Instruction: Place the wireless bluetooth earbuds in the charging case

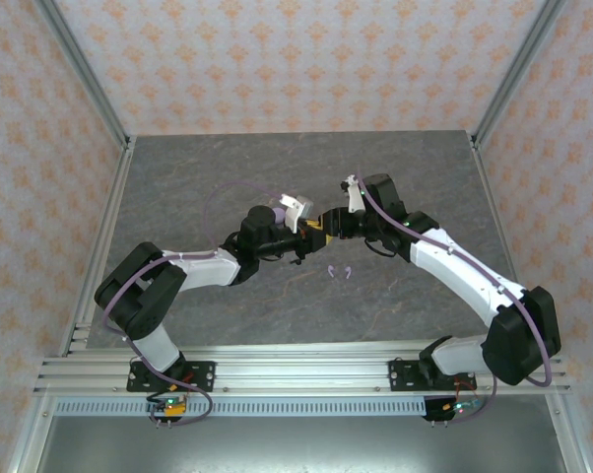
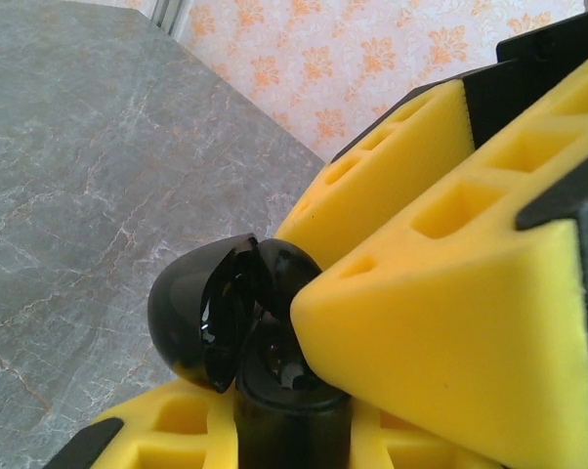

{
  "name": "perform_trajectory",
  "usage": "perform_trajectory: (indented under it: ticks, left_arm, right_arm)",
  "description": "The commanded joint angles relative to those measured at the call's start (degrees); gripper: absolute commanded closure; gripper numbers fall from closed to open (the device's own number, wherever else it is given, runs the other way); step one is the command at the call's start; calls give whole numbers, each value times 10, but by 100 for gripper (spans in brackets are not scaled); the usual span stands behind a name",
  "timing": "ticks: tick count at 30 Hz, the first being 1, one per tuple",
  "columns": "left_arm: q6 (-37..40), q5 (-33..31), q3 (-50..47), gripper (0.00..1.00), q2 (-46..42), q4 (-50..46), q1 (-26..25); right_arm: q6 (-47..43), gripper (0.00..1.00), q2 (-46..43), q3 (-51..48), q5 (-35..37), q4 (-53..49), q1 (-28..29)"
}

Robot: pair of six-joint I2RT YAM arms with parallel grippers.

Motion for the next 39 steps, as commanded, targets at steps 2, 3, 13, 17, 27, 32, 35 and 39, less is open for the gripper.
perform_trajectory:
  ticks: [2, 3, 13, 17, 27, 32, 35, 39]
  left_arm:
    - [21, -10, 16, 83, -14, -1, -8]
    - [24, -12, 16, 83, -15, -5, -10]
    - [54, -22, 16, 83, -25, -26, -22]
    - [60, -23, 12, 83, -29, -21, -23]
    - [100, -37, -1, 83, -49, -33, -30]
    - [124, -43, 3, 83, -56, -63, -37]
    - [128, -45, 1, 83, -59, -65, -38]
    - [132, -48, 3, 83, -61, -72, -39]
  right_arm:
    - [-5, 60, -20, -1, -6, -19, 3]
    - [-4, 59, -21, -1, -5, -20, 3]
    - [-3, 52, -35, 6, 6, -30, 3]
    - [-4, 52, -35, 10, 13, -38, 4]
    - [3, 57, -46, 16, 33, -50, 4]
    - [6, 56, -46, 20, 36, -59, 4]
    - [9, 56, -46, 22, 41, -63, 3]
    - [12, 55, -45, 24, 58, -71, 3]
